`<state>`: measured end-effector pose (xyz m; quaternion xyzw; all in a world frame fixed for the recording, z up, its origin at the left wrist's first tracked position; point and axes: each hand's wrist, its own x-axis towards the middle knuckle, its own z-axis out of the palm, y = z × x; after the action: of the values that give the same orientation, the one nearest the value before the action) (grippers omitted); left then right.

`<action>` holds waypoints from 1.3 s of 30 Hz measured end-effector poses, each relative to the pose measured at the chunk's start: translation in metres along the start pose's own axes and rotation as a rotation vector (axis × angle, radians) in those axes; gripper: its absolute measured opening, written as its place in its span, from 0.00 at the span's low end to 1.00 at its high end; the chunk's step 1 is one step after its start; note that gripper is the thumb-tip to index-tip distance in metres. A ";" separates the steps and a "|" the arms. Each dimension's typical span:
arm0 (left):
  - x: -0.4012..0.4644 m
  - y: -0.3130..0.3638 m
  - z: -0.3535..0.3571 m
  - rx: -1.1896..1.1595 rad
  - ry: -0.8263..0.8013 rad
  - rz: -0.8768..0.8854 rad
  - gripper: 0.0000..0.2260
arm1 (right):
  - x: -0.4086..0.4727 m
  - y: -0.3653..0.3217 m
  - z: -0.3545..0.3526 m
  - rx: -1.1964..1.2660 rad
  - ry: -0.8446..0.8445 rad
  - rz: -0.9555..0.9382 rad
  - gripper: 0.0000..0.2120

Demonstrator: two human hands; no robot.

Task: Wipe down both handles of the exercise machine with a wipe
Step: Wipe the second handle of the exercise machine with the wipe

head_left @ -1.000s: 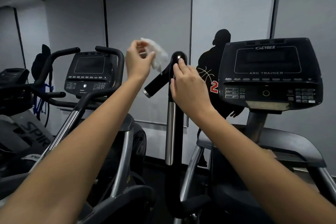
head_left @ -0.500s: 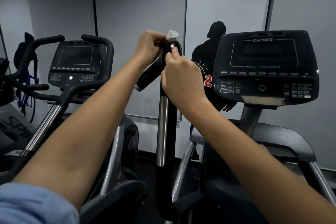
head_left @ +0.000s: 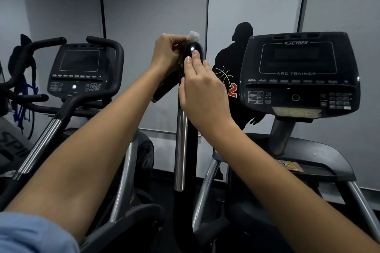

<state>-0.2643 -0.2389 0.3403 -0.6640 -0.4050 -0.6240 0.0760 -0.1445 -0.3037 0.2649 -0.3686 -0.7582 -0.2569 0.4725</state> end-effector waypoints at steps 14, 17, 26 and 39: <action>-0.066 -0.081 -0.043 0.797 -0.109 -0.027 0.16 | 0.000 -0.001 -0.006 -0.023 -0.071 -0.012 0.25; -0.055 -0.068 -0.038 0.726 -0.106 -0.061 0.12 | -0.001 -0.003 -0.005 -0.047 -0.074 0.001 0.25; -0.047 -0.038 -0.003 0.793 -0.084 0.076 0.09 | -0.001 -0.002 0.001 -0.054 -0.028 -0.001 0.25; -0.053 -0.044 -0.023 0.496 0.136 -0.035 0.15 | -0.002 -0.004 -0.003 -0.098 -0.057 -0.017 0.25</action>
<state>-0.3045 -0.2471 0.2804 -0.5746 -0.5510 -0.5498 0.2528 -0.1462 -0.3090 0.2642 -0.3918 -0.7611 -0.2872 0.4298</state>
